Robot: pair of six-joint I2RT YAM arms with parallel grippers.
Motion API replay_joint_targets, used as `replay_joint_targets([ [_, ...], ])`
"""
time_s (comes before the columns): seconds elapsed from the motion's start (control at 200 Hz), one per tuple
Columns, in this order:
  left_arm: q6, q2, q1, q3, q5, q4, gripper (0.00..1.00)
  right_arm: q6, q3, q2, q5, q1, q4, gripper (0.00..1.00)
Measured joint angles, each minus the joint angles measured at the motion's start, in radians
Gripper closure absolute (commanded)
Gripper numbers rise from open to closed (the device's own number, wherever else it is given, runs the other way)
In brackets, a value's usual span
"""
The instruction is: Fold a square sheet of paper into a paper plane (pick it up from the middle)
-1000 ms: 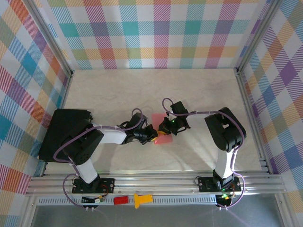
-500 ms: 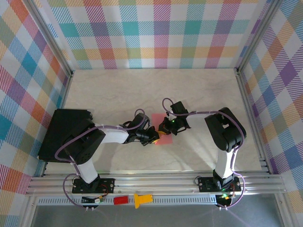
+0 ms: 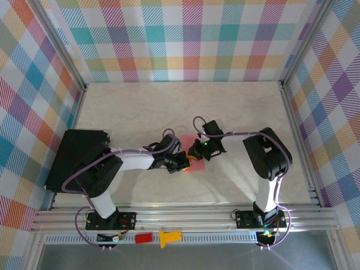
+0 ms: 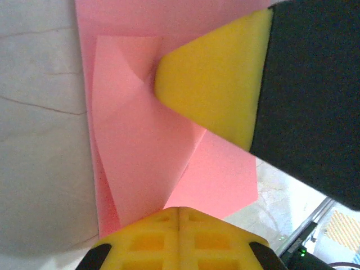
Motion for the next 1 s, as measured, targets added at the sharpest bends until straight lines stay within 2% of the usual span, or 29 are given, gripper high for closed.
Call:
replay_joint_targets([
  [0.11,0.024,-0.007,-0.001,0.001,-0.019,-0.036,0.94,0.006,0.002,0.001,0.0,0.0,-0.003,1.0],
  [0.305,0.072,-0.078,-0.003,0.001,-0.097,-0.132,0.87,0.006,0.003,0.002,0.0,0.0,-0.003,1.0],
  [0.605,0.107,-0.105,-0.004,0.001,-0.13,-0.15,0.75,0.006,0.003,0.002,-0.001,0.0,-0.003,1.0],
  [1.0,0.131,-0.026,-0.018,0.046,-0.131,-0.193,0.75,0.006,0.003,0.002,0.0,0.0,-0.003,1.0],
])
